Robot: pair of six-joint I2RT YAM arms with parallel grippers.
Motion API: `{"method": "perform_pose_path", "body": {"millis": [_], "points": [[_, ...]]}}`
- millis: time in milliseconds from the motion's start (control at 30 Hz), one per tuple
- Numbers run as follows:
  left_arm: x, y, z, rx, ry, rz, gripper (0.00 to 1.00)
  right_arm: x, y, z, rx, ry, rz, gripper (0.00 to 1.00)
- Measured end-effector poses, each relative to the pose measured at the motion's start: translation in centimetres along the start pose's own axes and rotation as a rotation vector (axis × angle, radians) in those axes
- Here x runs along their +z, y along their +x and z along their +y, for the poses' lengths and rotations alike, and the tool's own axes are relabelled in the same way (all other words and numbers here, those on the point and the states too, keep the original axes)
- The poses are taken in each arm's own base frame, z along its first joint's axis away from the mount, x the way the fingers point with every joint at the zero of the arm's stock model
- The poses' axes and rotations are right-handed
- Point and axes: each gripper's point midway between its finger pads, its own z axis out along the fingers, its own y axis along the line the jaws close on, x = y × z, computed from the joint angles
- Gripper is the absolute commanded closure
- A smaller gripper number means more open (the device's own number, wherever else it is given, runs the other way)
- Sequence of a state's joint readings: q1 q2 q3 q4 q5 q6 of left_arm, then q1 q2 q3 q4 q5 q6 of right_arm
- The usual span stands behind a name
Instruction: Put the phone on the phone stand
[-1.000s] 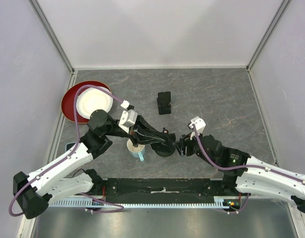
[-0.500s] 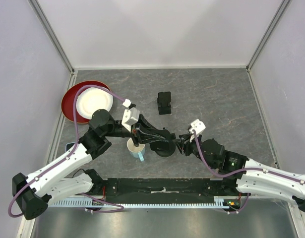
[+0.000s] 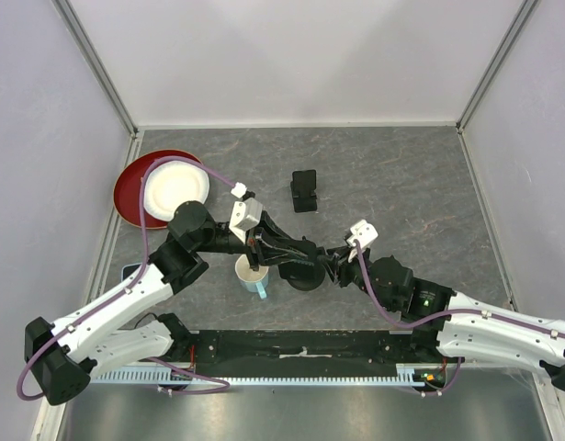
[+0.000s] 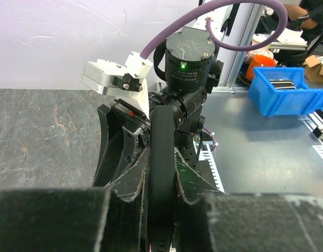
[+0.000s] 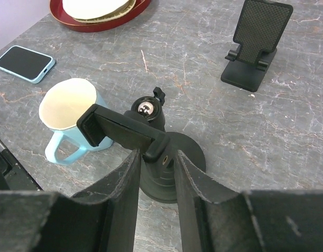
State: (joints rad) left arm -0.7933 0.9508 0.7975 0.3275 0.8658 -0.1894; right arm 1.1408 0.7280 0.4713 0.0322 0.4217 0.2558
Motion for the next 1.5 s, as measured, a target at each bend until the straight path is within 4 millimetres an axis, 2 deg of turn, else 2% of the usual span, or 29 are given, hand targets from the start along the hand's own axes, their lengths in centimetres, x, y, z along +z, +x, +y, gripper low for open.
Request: {"method": "perform_pose_path", "body": {"millis": [67, 167, 200, 233, 433, 700, 867, 1100, 1200, 1500], "points": [[0.0, 0.0, 0.0, 0.0, 0.0, 0.0, 0.98, 0.0, -0.1, 0.0, -0.001, -0.001, -0.003, 0.71], [0.0, 0.1, 0.0, -0.001, 0.001, 0.002, 0.98, 0.0, -0.1, -0.1, -0.006, 0.004, -0.004, 0.87], [0.0, 0.1, 0.0, -0.002, 0.003, 0.003, 0.98, 0.0, -0.1, -0.1, -0.011, 0.006, -0.005, 0.98], [0.1, 0.2, 0.0, -0.004, 0.005, 0.005, 0.98, 0.1, -0.1, -0.3, -0.015, 0.014, -0.006, 1.0], [0.5, 0.8, 0.2, -0.013, 0.025, 0.014, 0.98, 0.3, -0.2, -0.8, -0.042, 0.042, -0.011, 1.0], [2.0, 2.1, 0.9, -0.076, 0.103, 0.025, 0.98, 0.4, -0.2, -0.7, -0.069, 0.026, -0.01, 1.0], [2.7, 0.8, 1.2, -0.021, 0.124, -0.028, 0.98, 0.5, -0.2, -0.6, -0.083, 0.006, -0.005, 1.0], [3.7, -0.9, -0.3, 0.1, 0.302, -0.066, 0.98, 0.9, -0.4, -0.9, -0.074, -0.056, 0.01, 1.0], [4.0, -0.4, -0.6, 0.11, 0.373, -0.051, 0.98, 1.1, -0.5, -1.1, -0.066, -0.084, 0.018, 1.0], [4.3, 2.8, -0.2, 0.066, 0.467, 0.013, 0.98, 1.7, -0.5, -0.8, -0.058, -0.155, 0.041, 1.0]]}}
